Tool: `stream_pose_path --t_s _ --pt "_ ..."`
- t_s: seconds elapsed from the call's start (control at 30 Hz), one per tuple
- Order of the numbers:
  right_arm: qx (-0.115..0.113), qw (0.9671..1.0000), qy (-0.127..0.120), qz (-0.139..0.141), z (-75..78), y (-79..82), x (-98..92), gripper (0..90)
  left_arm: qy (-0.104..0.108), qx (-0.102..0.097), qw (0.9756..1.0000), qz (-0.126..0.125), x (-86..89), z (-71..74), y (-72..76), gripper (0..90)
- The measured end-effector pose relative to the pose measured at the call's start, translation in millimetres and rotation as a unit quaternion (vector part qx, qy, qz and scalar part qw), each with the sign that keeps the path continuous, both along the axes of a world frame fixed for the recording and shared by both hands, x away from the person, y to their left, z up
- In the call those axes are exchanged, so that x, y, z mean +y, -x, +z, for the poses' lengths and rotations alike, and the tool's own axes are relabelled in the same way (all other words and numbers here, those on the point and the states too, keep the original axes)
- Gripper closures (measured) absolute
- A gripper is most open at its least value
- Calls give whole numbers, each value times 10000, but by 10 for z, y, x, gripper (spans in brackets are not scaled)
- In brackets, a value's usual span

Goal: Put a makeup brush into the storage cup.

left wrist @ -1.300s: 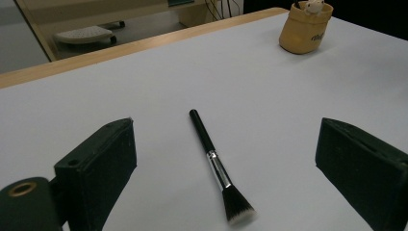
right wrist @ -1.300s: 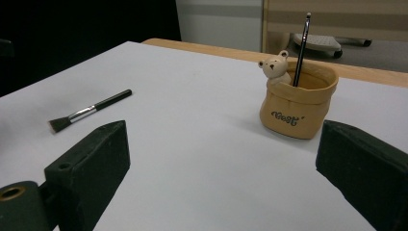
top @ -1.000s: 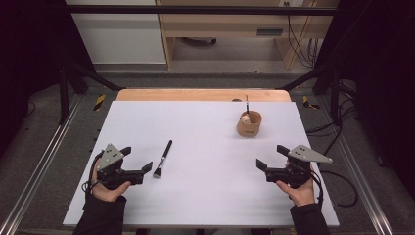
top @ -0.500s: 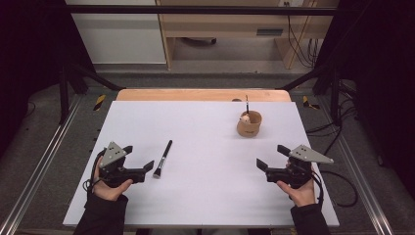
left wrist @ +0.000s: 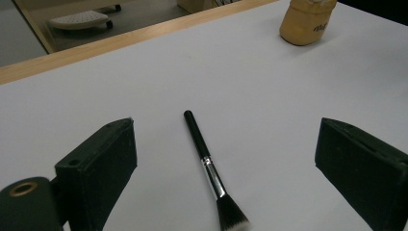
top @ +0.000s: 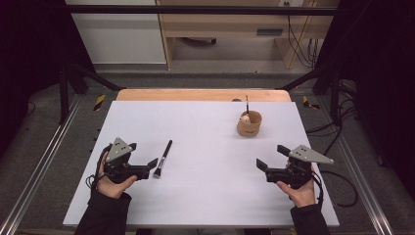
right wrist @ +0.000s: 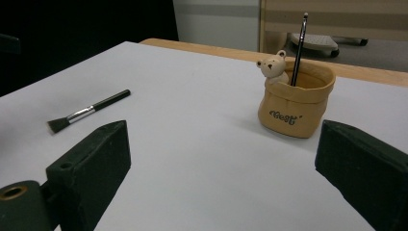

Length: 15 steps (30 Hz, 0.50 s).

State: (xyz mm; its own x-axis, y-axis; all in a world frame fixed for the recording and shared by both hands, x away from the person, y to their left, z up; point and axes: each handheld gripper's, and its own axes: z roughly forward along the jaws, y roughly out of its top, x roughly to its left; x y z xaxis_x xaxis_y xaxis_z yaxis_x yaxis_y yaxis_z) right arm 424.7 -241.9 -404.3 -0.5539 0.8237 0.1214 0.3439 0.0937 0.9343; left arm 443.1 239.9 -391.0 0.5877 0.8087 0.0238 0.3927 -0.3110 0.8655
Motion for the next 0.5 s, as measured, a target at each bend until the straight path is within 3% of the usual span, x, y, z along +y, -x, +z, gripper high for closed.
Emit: stream_pose_path --t_s 0.5 --pt "19 10000 15 7 -3 -2 6 61 -475 320 9983 -45 -164 14 -203 70"
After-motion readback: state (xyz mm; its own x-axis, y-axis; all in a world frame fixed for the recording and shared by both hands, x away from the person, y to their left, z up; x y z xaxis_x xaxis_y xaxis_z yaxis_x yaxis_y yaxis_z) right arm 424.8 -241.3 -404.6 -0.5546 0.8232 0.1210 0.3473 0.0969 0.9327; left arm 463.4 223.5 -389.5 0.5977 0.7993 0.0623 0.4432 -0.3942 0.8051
